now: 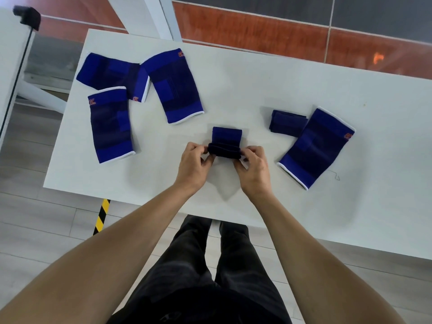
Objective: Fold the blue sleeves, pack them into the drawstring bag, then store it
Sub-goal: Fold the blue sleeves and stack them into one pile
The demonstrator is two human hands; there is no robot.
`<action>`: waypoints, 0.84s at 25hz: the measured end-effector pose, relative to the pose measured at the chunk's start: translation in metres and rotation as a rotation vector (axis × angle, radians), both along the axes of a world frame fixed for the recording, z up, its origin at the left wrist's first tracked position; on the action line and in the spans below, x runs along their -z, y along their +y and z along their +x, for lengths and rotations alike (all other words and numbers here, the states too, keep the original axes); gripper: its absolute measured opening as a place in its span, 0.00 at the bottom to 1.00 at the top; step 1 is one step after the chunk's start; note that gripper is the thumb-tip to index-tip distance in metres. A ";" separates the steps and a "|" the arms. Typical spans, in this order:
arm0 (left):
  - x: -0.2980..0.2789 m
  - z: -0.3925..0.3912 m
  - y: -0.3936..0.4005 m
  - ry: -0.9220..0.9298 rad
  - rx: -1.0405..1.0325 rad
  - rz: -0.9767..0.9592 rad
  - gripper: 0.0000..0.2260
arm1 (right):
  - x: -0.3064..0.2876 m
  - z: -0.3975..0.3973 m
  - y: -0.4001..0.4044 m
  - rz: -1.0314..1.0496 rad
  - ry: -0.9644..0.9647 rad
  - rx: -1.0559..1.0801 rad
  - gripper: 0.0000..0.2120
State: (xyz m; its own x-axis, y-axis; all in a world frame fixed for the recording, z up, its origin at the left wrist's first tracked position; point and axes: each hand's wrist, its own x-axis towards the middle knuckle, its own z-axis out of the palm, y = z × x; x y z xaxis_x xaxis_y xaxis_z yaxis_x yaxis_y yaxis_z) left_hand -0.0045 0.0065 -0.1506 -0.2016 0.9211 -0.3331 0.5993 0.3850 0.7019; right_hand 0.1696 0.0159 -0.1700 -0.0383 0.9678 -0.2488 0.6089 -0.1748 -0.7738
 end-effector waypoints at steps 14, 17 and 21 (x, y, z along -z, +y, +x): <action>0.003 0.004 0.035 0.104 0.037 -0.171 0.18 | -0.013 -0.009 0.031 -0.264 -0.152 0.071 0.17; 0.000 0.008 0.040 0.177 0.001 -0.169 0.20 | -0.016 -0.013 0.042 -0.344 -0.194 0.084 0.20; -0.004 0.011 0.041 0.383 0.108 0.183 0.13 | -0.019 -0.016 0.050 -0.397 -0.249 0.098 0.20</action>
State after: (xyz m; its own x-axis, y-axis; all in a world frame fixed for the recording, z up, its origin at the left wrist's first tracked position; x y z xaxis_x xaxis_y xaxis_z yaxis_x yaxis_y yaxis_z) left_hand 0.0064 0.0470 -0.1464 -0.1781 0.9805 -0.0824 0.8595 0.1958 0.4721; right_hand 0.1534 0.0656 -0.1506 0.1561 0.7923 -0.5898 0.7335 -0.4929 -0.4680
